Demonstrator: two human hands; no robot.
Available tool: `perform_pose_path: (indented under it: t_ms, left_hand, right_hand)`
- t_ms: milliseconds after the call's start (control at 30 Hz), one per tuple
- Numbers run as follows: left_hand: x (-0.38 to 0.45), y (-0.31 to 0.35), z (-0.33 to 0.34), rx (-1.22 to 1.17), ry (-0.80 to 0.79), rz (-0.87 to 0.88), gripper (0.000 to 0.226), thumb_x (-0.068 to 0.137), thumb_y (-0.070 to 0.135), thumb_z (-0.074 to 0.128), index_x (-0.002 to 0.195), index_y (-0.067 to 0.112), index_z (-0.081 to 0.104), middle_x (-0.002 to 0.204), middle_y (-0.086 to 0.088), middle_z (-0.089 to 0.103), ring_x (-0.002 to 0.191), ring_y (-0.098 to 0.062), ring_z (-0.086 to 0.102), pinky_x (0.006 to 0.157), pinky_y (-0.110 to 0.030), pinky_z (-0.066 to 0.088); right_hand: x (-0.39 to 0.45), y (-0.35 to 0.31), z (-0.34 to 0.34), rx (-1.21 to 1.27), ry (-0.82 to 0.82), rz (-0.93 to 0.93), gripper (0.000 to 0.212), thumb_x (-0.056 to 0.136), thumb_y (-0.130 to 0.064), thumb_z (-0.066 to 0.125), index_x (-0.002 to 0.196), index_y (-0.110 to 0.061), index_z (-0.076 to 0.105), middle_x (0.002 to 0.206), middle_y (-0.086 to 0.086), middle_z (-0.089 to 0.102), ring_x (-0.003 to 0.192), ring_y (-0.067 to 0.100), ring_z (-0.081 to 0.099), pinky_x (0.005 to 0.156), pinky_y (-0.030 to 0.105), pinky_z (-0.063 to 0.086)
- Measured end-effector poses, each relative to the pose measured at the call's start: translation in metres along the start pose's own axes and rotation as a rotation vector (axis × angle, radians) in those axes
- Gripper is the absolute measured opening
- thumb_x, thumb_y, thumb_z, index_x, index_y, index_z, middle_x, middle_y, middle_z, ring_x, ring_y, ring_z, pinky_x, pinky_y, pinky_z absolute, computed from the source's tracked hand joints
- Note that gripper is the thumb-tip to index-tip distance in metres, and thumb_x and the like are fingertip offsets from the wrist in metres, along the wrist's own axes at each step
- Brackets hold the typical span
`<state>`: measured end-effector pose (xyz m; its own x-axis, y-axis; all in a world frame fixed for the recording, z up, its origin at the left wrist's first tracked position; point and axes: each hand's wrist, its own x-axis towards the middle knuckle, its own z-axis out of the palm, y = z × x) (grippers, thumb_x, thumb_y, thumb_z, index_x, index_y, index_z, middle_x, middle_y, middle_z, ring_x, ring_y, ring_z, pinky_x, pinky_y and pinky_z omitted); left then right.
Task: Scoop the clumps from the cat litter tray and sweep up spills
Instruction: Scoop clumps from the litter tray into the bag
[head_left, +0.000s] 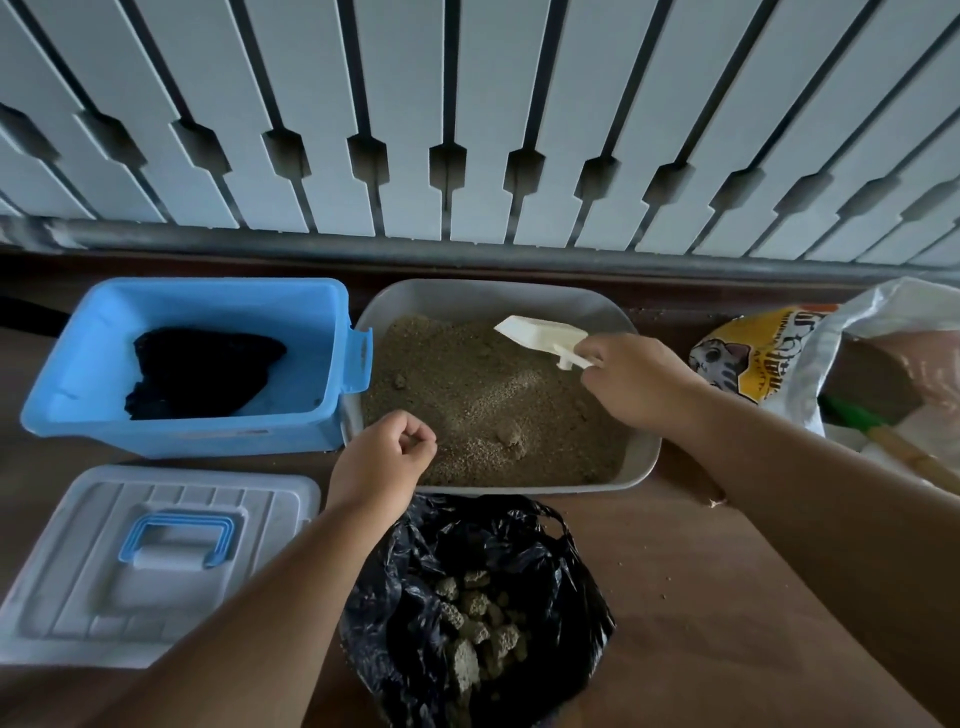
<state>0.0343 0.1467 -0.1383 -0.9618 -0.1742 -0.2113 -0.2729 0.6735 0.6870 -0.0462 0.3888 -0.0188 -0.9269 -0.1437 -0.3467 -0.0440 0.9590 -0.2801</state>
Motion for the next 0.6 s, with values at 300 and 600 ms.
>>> perform_pose_path:
  t_ms: [300, 600]
  left_hand:
    - [-0.007, -0.001, -0.001, -0.042, -0.016, 0.036, 0.005, 0.09, 0.03, 0.065, 0.087, 0.033, 0.062, 0.075, 0.013, 0.063, 0.062, -0.002, 0.056, 0.056, -0.022, 0.039]
    - [-0.003, -0.005, -0.003, -0.03, -0.068, 0.055, 0.006, 0.088, 0.031, 0.064, 0.084, 0.034, 0.061, 0.071, 0.012, 0.062, 0.064, -0.003, 0.058, 0.057, -0.022, 0.04]
  right_hand:
    - [0.028, -0.062, 0.024, -0.16, 0.005, -0.18, 0.037, 0.099, -0.019, 0.042, 0.128, -0.033, 0.061, 0.106, -0.001, 0.069, 0.086, 0.019, 0.064, 0.066, 0.03, 0.05]
    - [0.036, -0.098, 0.052, -0.512, -0.174, -0.221, 0.045, 0.09, -0.002, 0.052, 0.131, -0.019, 0.06, 0.095, -0.002, 0.065, 0.079, 0.019, 0.062, 0.055, 0.031, 0.041]
